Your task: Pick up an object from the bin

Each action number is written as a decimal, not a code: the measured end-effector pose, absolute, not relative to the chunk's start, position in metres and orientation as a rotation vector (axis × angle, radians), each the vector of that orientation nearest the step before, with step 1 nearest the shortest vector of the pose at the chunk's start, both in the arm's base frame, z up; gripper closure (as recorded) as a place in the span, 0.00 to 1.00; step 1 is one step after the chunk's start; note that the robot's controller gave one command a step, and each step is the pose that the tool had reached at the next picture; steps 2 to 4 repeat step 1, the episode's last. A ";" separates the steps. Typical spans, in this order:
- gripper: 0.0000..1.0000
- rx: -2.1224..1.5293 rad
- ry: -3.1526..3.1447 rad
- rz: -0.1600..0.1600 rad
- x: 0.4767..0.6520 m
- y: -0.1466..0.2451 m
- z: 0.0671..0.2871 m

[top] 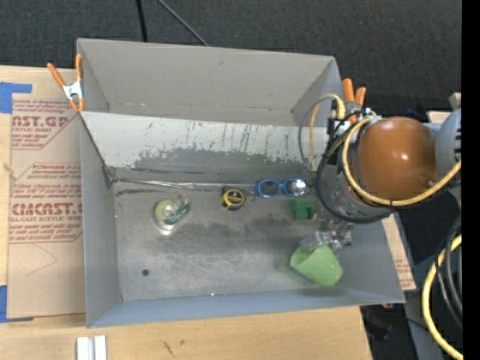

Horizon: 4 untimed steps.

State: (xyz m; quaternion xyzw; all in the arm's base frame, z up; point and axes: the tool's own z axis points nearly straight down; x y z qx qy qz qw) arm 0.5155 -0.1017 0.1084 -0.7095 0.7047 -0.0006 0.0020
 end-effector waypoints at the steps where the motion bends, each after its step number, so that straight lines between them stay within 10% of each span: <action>1: 1.00 -2.226 2.214 0.002 0.516 -0.100 0.119; 4: 1.00 -2.226 2.214 0.002 0.516 -0.100 0.119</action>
Offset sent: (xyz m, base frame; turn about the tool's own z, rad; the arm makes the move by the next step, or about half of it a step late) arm 0.0000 0.0001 0.0107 0.0000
